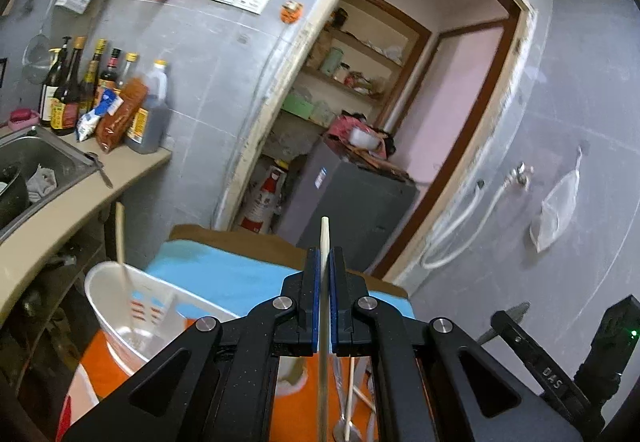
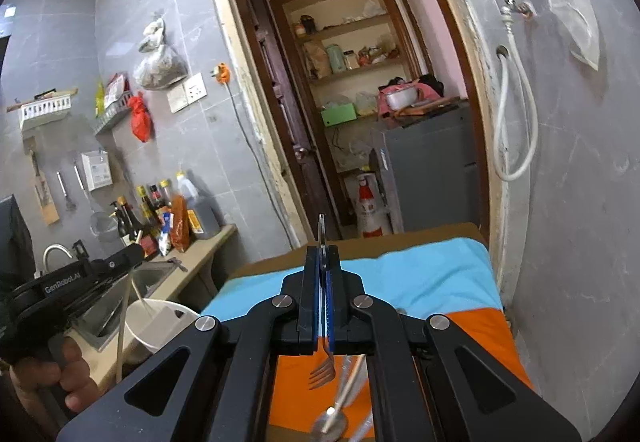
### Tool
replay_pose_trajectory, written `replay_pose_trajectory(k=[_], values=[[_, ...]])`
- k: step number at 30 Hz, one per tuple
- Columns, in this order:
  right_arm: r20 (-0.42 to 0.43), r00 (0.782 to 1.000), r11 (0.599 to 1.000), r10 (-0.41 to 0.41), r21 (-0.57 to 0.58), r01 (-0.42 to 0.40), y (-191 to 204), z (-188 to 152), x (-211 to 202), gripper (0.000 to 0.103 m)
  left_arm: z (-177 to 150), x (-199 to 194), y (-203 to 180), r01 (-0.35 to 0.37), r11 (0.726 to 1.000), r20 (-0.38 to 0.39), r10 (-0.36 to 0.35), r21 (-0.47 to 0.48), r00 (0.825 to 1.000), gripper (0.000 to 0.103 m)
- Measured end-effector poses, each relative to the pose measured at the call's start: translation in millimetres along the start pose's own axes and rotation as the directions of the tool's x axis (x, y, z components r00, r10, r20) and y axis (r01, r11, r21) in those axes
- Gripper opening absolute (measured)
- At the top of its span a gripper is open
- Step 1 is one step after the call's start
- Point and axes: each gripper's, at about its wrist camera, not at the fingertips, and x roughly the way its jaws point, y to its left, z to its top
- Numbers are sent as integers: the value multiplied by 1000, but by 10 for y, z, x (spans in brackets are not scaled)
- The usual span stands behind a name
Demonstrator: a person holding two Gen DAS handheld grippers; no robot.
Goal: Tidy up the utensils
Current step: 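Lift the chopstick and fork and carry them over the white holder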
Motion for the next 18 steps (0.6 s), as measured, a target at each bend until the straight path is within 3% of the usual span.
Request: replay_pose_trajectory(k=[11,18], values=[[99,985,988,144,-64,-138,624,446,-54,1,741,-178,814,-42,992,178,63,-116,982,2],[75,973,972,218,-111,-209,960,466,122,1,913,-75,1228,-97,987,251,127,-130,960,2]])
